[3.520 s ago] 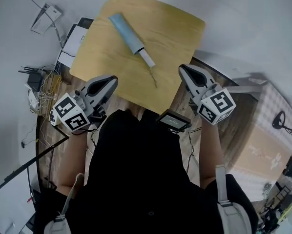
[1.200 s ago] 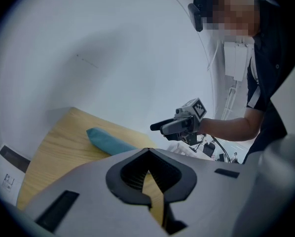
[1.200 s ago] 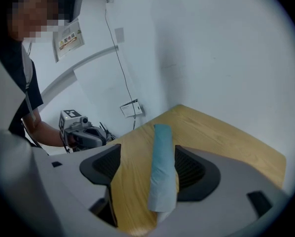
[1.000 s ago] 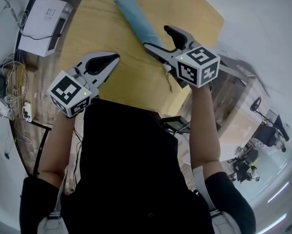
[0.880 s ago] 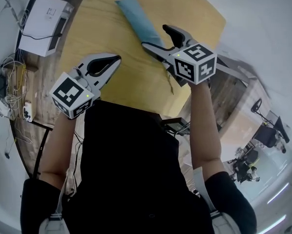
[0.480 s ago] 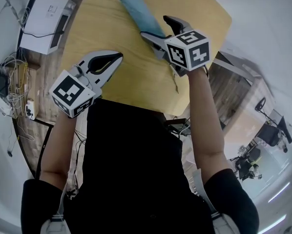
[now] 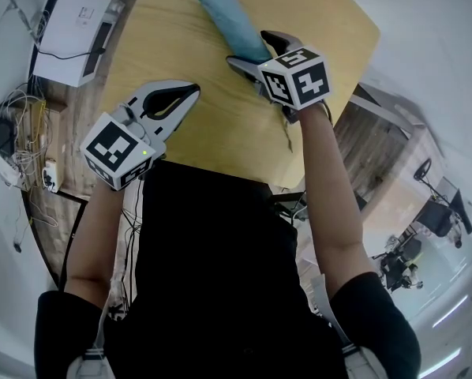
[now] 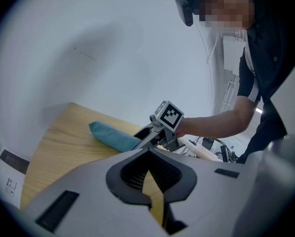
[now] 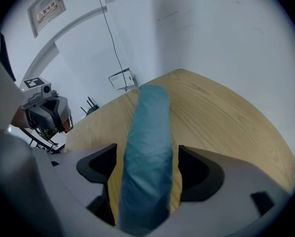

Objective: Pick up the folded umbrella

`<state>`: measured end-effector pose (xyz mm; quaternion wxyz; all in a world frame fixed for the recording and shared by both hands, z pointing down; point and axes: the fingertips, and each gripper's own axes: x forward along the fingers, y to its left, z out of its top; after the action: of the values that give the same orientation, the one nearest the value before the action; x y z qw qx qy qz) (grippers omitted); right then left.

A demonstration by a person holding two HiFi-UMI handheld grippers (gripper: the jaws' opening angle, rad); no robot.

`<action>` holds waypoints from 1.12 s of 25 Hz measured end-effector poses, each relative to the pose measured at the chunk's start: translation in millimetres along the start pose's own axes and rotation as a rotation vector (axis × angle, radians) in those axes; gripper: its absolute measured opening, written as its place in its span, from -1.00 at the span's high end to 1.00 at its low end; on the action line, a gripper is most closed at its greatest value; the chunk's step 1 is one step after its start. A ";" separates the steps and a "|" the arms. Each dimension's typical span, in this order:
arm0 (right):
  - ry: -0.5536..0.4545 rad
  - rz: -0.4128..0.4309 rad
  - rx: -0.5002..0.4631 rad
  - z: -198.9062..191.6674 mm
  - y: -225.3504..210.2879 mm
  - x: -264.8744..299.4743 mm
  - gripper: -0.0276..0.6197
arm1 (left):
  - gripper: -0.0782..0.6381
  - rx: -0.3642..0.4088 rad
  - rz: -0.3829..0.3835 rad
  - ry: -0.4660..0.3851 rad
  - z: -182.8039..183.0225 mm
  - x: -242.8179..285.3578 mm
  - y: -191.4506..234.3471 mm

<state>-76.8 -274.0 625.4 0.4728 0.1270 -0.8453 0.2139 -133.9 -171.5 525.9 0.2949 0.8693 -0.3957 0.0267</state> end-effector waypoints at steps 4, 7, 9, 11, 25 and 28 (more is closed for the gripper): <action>0.023 -0.003 0.024 -5.8 -0.7 5.8 -0.23 | 0.75 -0.009 -0.003 0.001 0.5 0.4 1.9; 0.041 -0.002 0.035 -9.7 0.4 11.5 -0.23 | 0.75 -0.016 -0.004 -0.007 2.9 2.0 5.3; 0.057 -0.014 0.025 -12.1 -0.6 14.0 -0.23 | 0.75 -0.011 -0.005 -0.012 5.7 3.3 7.0; 0.064 -0.026 0.018 -13.4 -1.5 14.0 -0.23 | 0.75 -0.006 -0.007 -0.018 7.7 3.8 7.1; 0.052 -0.074 0.042 -14.7 -8.9 11.9 -0.08 | 0.75 0.009 -0.005 -0.024 2.8 -8.1 3.1; 0.047 -0.078 0.051 -14.6 -9.8 11.9 -0.05 | 0.75 0.009 -0.005 -0.030 4.5 -10.5 2.2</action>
<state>-68.1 -275.7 644.6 0.4971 0.1669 -0.8227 0.2194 -143.5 -168.0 520.3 0.2851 0.8718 -0.3980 0.0147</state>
